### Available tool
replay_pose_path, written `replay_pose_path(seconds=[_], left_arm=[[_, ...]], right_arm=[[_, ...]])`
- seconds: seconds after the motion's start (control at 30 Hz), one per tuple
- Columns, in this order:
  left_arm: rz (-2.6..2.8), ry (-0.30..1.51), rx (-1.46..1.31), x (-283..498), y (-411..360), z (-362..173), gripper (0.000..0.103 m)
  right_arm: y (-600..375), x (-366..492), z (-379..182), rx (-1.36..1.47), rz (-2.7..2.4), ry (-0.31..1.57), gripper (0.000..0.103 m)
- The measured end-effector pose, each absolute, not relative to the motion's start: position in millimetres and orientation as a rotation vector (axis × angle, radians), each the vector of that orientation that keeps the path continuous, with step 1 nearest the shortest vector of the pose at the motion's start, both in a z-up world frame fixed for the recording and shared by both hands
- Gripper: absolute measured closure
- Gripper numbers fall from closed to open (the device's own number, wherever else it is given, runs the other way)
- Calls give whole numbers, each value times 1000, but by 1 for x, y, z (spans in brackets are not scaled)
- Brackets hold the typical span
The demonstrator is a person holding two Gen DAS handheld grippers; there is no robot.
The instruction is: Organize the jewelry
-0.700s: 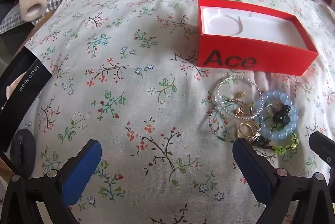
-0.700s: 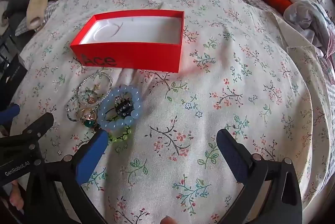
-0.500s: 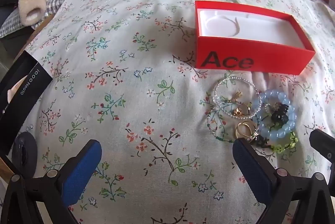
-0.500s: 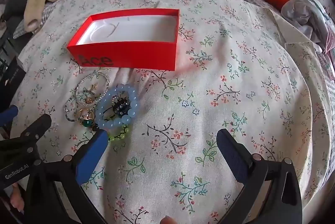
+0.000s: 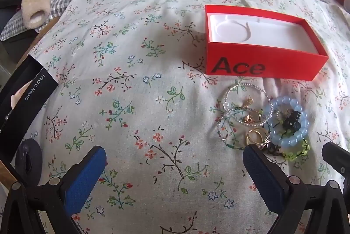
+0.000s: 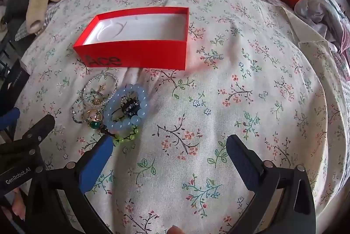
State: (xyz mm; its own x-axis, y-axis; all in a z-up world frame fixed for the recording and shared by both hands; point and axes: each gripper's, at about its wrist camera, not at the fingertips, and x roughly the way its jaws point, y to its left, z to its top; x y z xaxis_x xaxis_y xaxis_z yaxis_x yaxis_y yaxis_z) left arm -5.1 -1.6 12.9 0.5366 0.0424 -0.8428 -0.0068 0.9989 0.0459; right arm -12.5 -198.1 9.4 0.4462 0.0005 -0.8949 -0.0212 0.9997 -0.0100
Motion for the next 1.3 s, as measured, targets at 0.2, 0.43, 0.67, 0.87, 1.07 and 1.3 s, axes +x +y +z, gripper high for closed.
replay_pose_path(seconds=[0.2,0.43,0.67,0.87,1.07,1.3], left_arm=[[29,1005,41,-5,1,12,0],[26,1000,39,-5,0,11,0],[28,1000,38,-5,1,11,0],[31,996,32,-5,2,12,0],[29,994,38,-5,2,13,0],[31,992,40,-5,2,12,0]], right_arm=[[-198,-11,9,-18,8,1111,0],[-196,-12,8,-23,17,1115,0],[-196,-13,9,-20,20,1116,0],[-198,-14,11,-15,20,1112,0],[-200,-14,12,-5,16,1111,0],[-202,-13,11,1,15,1118,0]])
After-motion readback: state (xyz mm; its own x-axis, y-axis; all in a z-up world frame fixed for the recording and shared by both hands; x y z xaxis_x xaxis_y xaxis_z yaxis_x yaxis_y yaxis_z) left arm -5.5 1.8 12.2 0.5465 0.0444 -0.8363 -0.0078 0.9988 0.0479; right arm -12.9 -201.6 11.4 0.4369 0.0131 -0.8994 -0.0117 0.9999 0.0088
